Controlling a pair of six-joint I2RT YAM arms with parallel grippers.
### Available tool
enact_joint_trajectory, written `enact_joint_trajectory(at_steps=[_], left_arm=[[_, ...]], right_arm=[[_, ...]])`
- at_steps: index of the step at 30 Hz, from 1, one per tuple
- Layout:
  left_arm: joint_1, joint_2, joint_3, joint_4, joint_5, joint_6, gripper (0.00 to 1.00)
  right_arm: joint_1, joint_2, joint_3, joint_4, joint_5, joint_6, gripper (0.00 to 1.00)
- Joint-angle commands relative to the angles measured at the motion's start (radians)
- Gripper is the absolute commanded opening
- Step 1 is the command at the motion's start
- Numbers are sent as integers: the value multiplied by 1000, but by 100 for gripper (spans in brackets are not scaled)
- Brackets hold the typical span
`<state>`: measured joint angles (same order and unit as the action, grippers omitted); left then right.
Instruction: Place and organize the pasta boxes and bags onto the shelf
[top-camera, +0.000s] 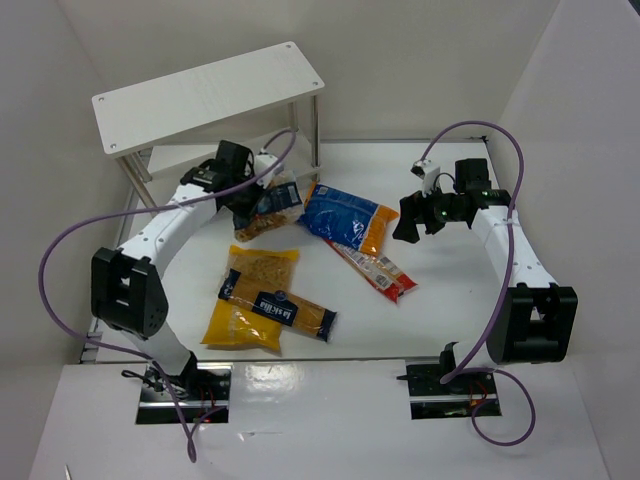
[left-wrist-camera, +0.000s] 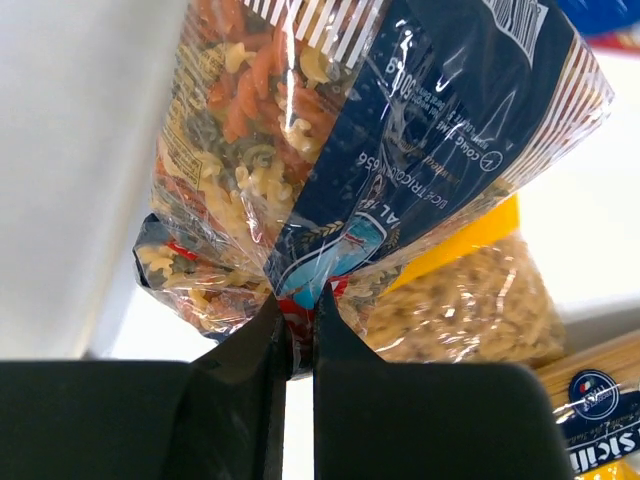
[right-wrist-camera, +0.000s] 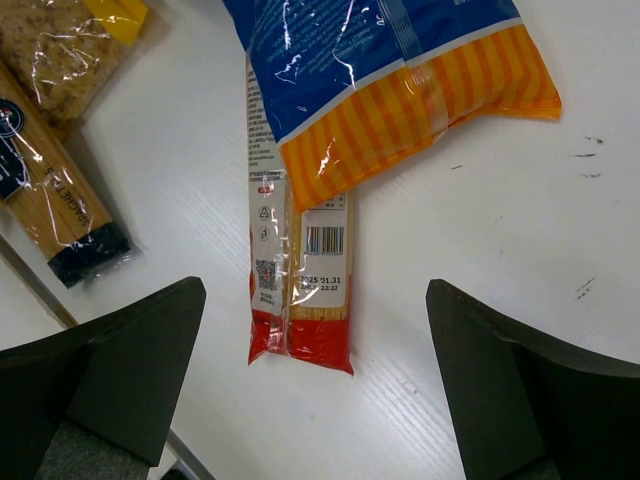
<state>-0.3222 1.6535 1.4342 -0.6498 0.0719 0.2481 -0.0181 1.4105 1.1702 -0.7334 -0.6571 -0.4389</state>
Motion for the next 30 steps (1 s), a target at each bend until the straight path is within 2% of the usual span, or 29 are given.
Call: enact_joint_trajectory(at_steps=[1, 8, 14, 18, 23, 27, 30], left_arm=[[63, -98, 136, 64, 43, -43, 0], [83, -107, 357, -76, 98, -30, 0], [83, -98, 572, -178, 242, -10, 0], [83, -52, 730, -234, 266, 3, 0], [92, -8, 916, -244, 126, -41, 0], [103, 22, 979, -182, -157, -85, 0], [114, 32, 989, -156, -294, -86, 0]], right_arm=[[-5, -28, 8, 0, 1, -9, 100], [-5, -8, 17, 0, 1, 0, 100], [-5, -8, 17, 0, 1, 0, 100], [-5, 2, 17, 0, 1, 0, 100], [-5, 2, 6, 9, 1, 0, 100], [-5, 2, -3, 9, 1, 0, 100], [-5, -7, -3, 9, 11, 0, 100]])
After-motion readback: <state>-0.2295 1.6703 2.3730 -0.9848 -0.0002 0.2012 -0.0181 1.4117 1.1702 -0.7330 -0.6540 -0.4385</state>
